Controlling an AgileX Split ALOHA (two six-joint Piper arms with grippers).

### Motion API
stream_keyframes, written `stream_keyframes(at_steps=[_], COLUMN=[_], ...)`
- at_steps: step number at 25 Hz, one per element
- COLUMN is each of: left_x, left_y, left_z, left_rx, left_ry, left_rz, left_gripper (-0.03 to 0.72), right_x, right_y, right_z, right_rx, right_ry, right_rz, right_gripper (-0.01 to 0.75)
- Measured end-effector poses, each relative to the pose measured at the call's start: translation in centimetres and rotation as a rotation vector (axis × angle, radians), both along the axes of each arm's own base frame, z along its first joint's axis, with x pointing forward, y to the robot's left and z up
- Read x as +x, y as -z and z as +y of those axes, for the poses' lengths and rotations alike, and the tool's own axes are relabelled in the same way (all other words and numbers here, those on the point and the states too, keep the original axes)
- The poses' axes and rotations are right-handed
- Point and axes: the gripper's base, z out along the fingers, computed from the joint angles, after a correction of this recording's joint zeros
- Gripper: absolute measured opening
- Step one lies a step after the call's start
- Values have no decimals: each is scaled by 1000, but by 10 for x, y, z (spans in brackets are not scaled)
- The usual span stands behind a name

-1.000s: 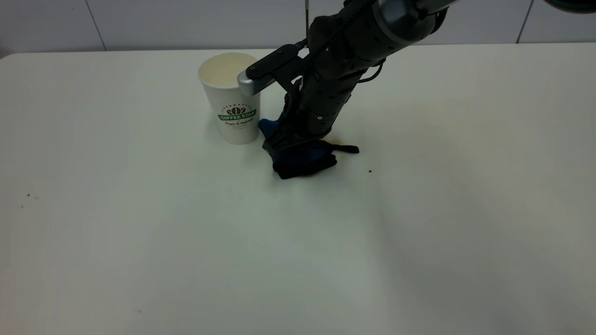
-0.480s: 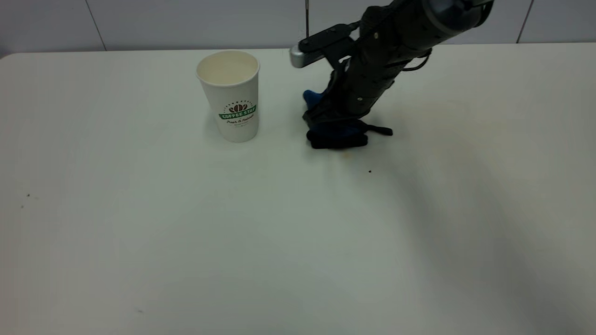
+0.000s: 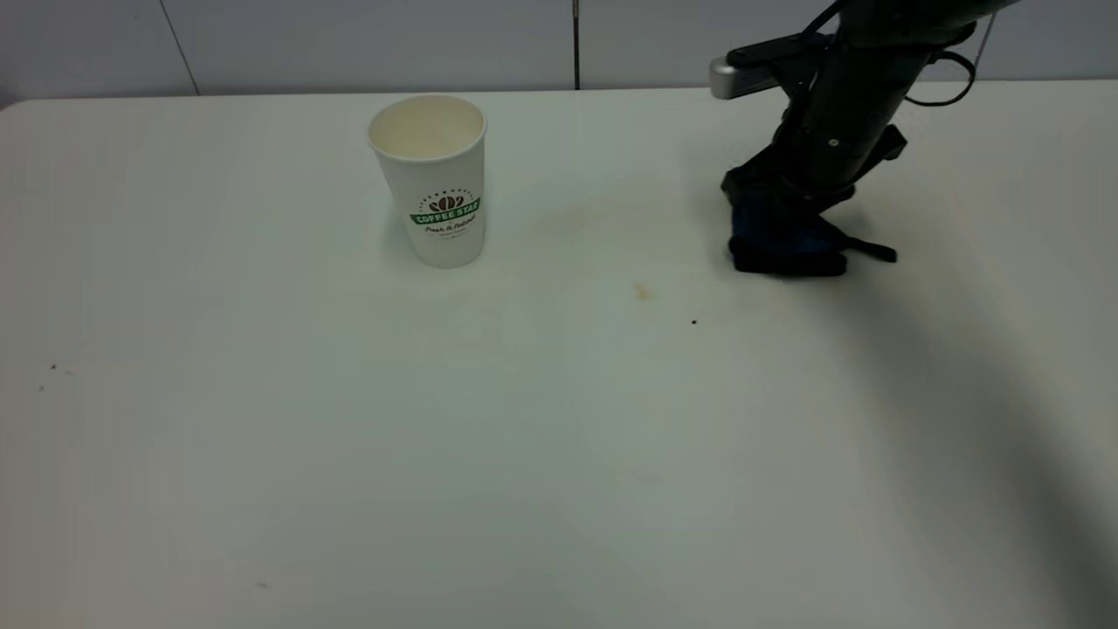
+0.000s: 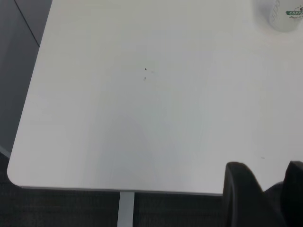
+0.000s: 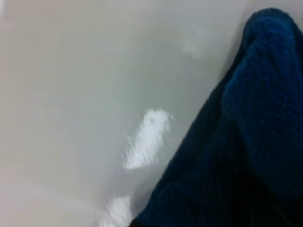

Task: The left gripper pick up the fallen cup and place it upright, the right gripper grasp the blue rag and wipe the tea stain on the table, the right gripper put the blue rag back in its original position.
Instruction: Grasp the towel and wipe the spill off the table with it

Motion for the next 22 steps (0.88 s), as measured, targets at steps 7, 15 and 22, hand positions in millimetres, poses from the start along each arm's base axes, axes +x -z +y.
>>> stream_keyframes(at_steps=[7, 15, 22], left_x=[0, 0, 0], left_y=[0, 0, 0], left_z=[0, 0, 0], left_rx=[0, 0, 0], left_ry=[0, 0, 0], left_rz=[0, 0, 0], left_gripper=[238, 238, 238], right_x=[-10, -46, -48], right_y=[-1, -2, -1], right_z=[43, 144, 142], right_rx=[-11, 17, 12], right_ry=[-110, -278, -219], right_rz=[11, -18, 20], right_gripper=[88, 92, 107])
